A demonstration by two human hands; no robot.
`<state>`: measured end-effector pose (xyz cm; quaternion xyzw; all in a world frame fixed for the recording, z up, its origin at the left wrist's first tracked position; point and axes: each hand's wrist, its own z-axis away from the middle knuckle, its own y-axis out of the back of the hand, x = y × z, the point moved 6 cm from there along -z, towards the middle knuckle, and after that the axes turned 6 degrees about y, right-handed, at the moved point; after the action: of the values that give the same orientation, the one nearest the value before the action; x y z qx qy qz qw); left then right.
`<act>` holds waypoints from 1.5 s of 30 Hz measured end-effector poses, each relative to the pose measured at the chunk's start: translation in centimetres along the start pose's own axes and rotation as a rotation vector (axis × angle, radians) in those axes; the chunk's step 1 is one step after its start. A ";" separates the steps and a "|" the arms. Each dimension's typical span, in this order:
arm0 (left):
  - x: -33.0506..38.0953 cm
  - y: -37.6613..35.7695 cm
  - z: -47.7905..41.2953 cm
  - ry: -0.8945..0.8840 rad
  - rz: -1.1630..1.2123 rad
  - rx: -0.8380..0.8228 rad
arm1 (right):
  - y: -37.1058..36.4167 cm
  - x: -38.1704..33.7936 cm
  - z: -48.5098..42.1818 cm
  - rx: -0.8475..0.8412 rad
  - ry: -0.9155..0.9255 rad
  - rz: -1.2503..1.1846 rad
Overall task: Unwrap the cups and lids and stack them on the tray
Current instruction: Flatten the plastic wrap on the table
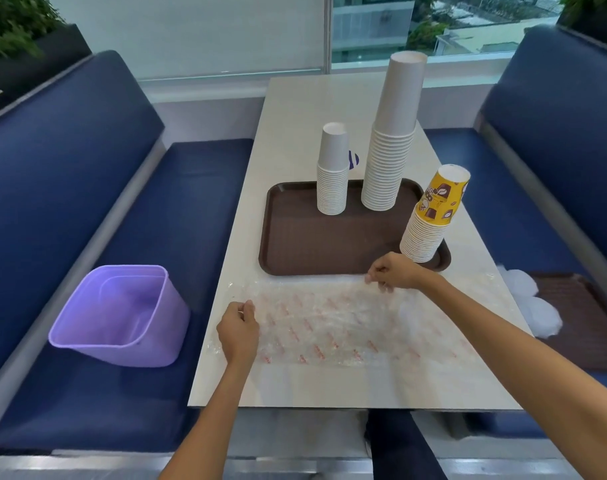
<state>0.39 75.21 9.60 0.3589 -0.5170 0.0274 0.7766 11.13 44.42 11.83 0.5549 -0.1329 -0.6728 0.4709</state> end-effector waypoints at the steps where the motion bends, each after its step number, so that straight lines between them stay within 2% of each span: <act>1: 0.1 0.2 0.0 -0.023 -0.044 0.019 | 0.0 -0.2 -0.1 -0.019 -0.004 0.043; 6: 0.2 0.6 -0.4 -0.076 -0.232 0.069 | -0.6 -1.5 -0.6 -0.028 -0.042 0.209; 10: -0.3 0.4 -0.8 -0.077 -0.317 0.071 | -1.7 -4.8 -0.8 0.149 -0.019 0.424; 13: -0.8 0.5 -1.3 -0.075 -0.407 0.083 | -4.4 -8.3 -0.5 0.256 0.096 0.390; 21: -0.6 1.7 -2.0 -0.154 -0.551 0.116 | -13.0 -13.9 0.2 0.372 0.304 0.178; 23: -0.3 2.0 -2.1 -0.201 -0.496 0.167 | -14.6 -14.4 -0.1 0.386 0.291 0.178; 25: 0.2 1.9 -1.6 -0.274 -0.314 0.174 | -15.6 -14.8 -0.4 0.401 0.292 0.172; 27: 0.5 1.0 -0.9 -0.356 -0.156 0.108 | -16.4 -14.8 -0.7 0.348 0.280 0.160; 30: -0.1 -1.0 -0.4 -0.394 -0.125 0.012 | -17.9 -14.0 -1.0 0.276 0.255 0.159; 34: -2.7 -3.2 -1.0 -0.339 -0.197 -0.081 | -19.4 -12.6 -1.2 0.188 0.222 0.176; 37: -3.7 -4.1 -1.0 -0.398 -0.317 -0.117 | -19.9 -11.7 -1.1 0.146 0.233 0.230; 41: -3.9 -4.7 -0.7 -0.526 -0.561 -0.098 | -19.2 -10.2 -0.9 0.131 0.205 0.347; 45: -4.0 -4.9 -0.6 -0.509 -0.659 -0.126 | -18.2 -8.3 -0.4 0.181 0.250 0.341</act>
<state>1.05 73.21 3.60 0.4523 -0.5505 -0.3438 0.6117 2.19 60.52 4.09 0.6434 -0.2255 -0.4947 0.5389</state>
